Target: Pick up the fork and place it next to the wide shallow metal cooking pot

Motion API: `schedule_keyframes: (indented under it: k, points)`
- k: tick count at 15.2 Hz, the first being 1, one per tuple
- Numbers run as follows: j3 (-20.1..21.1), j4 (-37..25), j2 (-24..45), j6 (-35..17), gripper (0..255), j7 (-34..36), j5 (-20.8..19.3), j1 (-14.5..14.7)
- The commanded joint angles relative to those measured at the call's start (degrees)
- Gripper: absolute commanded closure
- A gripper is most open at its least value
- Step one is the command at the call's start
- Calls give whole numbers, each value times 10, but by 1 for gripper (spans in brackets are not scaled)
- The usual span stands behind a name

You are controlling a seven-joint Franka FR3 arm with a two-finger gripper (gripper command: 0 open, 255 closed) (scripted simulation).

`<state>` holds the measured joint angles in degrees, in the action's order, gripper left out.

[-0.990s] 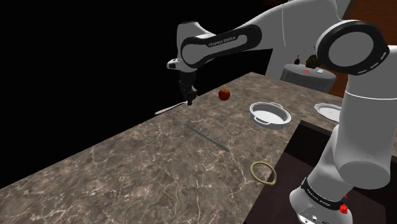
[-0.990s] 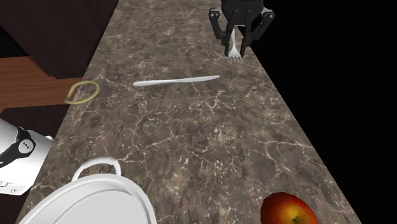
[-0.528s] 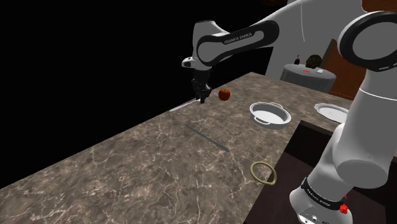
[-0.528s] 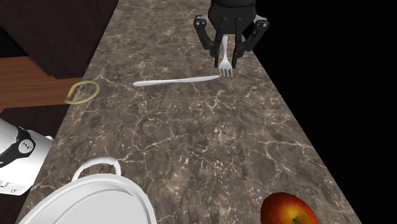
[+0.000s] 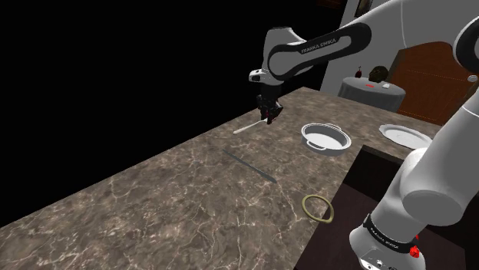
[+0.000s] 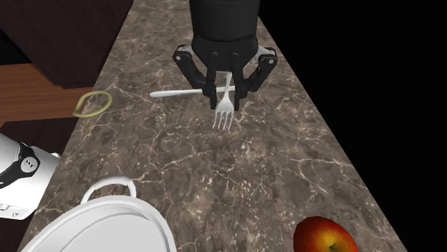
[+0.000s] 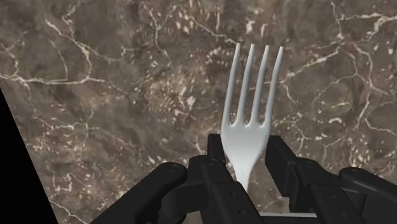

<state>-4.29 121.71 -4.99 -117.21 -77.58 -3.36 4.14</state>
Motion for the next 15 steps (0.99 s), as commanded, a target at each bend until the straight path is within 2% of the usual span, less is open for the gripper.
schedule_keyframes:
  k: [1, 5, 15]
  points:
    - [-12, 25, -23, -4, 255, -21, -3, -11]
    - [-38, 73, -68, -9, 255, -63, -14, -32]
    - [-41, 121, -36, -89, 255, -62, -13, -33]
